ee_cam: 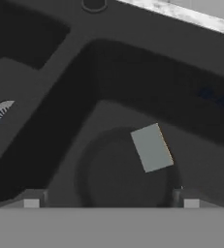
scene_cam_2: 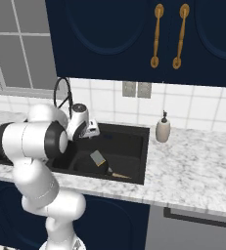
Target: Pick the pan and sponge and place them into the sink. Then turn on the water.
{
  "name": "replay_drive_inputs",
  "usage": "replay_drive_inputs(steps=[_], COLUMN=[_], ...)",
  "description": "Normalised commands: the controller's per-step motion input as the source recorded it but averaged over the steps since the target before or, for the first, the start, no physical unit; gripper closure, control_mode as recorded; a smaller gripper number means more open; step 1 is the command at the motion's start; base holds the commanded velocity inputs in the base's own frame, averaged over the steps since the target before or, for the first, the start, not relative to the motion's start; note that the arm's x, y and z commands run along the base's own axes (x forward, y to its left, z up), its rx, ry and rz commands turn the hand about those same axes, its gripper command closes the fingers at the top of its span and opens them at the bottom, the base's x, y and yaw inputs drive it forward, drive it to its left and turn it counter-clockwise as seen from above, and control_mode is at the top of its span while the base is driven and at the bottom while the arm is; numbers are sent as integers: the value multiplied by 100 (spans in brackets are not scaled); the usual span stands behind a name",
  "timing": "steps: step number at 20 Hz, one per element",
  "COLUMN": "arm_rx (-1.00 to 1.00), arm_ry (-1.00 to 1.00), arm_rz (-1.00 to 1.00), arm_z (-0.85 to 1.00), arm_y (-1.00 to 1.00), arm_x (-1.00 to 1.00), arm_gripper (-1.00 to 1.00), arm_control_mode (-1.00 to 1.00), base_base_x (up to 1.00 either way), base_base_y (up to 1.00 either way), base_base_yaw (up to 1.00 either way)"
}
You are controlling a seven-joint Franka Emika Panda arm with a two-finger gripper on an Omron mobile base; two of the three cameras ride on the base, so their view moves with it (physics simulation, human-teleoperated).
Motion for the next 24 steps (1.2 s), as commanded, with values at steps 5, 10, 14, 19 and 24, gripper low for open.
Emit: replay_drive_inputs(steps=[5, 10, 14, 19, 24], arm_rx=[25, 26, 22, 21, 25], arm_ry=[-13, -2, 0, 0, 0], arm_rz=[-29, -27, -27, -23, -15], arm_z=[37, 16, 12, 5, 7], arm_y=[17, 0, -2, -6, -18], arm_x=[3, 21, 20, 24, 20], arm_gripper=[-100, -100, -100, -100, -100], arm_control_mode=[-100, -100, -100, -100, -100], base_base_x=[0, 0, 0, 0, 0], base_base_y=[0, 0, 0, 0, 0], base_base_yaw=[0, 0, 0, 0, 0])
